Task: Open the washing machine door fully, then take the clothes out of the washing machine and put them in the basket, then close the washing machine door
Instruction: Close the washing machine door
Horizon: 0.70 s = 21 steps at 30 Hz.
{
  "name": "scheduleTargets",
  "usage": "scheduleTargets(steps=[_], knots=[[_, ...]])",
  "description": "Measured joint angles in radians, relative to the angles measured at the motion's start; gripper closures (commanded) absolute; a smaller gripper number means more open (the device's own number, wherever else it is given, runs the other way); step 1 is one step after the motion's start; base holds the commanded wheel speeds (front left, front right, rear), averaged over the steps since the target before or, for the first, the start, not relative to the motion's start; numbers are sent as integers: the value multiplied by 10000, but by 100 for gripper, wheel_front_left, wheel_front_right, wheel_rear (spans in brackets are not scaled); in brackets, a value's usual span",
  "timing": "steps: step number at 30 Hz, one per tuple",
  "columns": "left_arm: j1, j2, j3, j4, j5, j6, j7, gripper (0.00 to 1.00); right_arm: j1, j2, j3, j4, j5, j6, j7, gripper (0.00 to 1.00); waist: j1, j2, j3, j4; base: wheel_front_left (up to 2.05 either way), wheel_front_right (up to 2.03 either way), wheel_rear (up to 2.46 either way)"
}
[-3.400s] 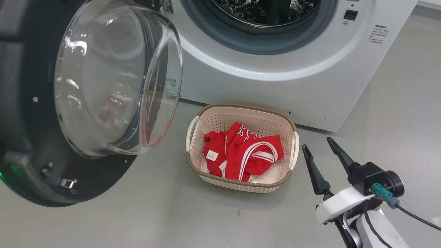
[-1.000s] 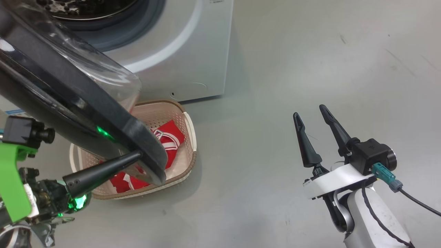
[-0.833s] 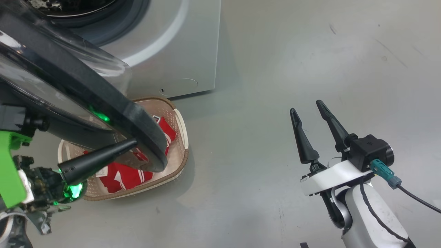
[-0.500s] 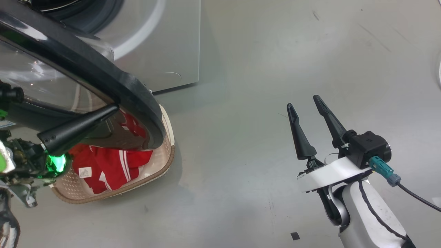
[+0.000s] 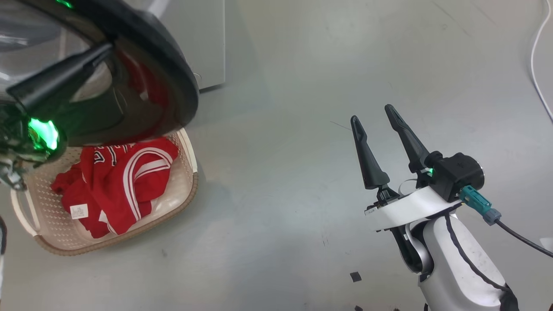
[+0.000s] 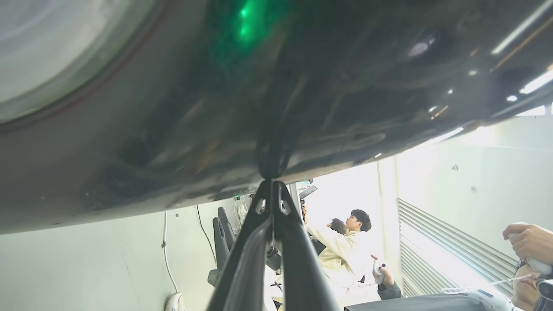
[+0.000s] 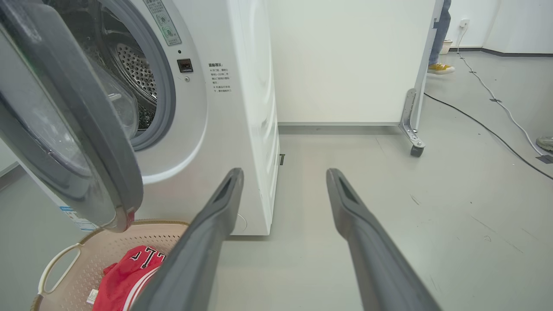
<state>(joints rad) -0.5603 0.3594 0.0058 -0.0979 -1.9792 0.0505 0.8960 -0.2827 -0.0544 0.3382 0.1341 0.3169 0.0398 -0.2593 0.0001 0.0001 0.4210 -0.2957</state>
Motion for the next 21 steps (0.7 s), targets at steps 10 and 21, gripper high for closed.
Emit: scheduleTargets(steps=[10,21], knots=[[-1517,-263,29,1034,430,247,-892,100,-408,4,261,-150,284,-123,0,0,0,0,504,-367,0,0,0],[-2586,-495,-245,2242,1396,295,-1649,100,-427,10,391,-140,397,-251,0,0,0,0,698,-539,0,0,0]])
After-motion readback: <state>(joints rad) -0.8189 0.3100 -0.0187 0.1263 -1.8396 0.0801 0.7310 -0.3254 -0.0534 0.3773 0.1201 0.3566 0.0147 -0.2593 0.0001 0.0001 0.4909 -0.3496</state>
